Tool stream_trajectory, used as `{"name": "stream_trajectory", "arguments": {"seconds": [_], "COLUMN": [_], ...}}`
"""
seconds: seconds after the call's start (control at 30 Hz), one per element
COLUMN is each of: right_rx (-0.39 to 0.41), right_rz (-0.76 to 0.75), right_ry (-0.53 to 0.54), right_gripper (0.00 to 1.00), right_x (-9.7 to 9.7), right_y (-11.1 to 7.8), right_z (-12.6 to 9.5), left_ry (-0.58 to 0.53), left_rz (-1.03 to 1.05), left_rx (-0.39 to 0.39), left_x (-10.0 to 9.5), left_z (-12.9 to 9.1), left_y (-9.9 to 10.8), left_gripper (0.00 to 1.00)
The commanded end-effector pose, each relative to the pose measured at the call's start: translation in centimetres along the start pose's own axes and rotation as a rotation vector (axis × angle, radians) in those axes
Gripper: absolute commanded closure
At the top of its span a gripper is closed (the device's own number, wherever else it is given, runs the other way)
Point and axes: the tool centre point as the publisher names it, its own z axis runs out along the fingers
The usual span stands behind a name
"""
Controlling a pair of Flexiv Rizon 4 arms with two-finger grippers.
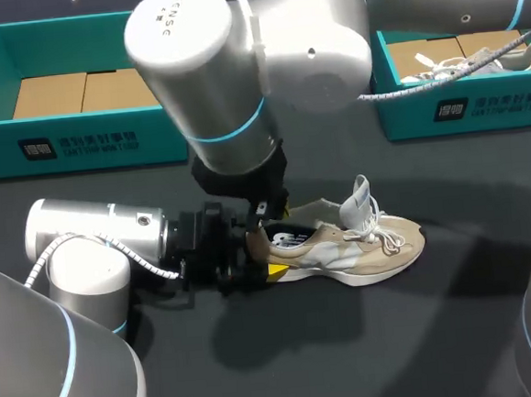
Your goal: Take the shoe out of the shoebox, open the shoe tongue, remove and reinsert the insole, then place the shoe into the shoebox
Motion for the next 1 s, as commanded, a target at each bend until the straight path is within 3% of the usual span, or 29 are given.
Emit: {"name": "stream_trajectory", "arguments": {"seconds": [0.03,0.37,0.57,1.0], "right_rx": [-0.065,-0.065,-0.051,-0.075], "right_rz": [0.012,0.012,-0.043,-0.14], "right_ry": [0.044,0.044,0.051,0.061], "right_gripper": [1.0,1.0,1.0,1.0], "right_x": [-0.3,-0.3,-0.8,-1.0], "right_y": [-1.4,-1.4,-0.2,0.1], "right_z": [1.2,1.2,4.3,6.9], "left_ry": [-0.001,-0.001,-0.001,-0.001], "left_rz": [0.0,0.0,0.0,0.0], "left_rx": [0.0,0.0,0.0,0.0], "left_x": [0.1,0.1,0.1,0.1], "left_z": [0.0,0.0,0.0,0.0], "left_y": [0.0,0.0,0.0,0.0], "left_gripper": [1.0,1.0,1.0,1.0]}}
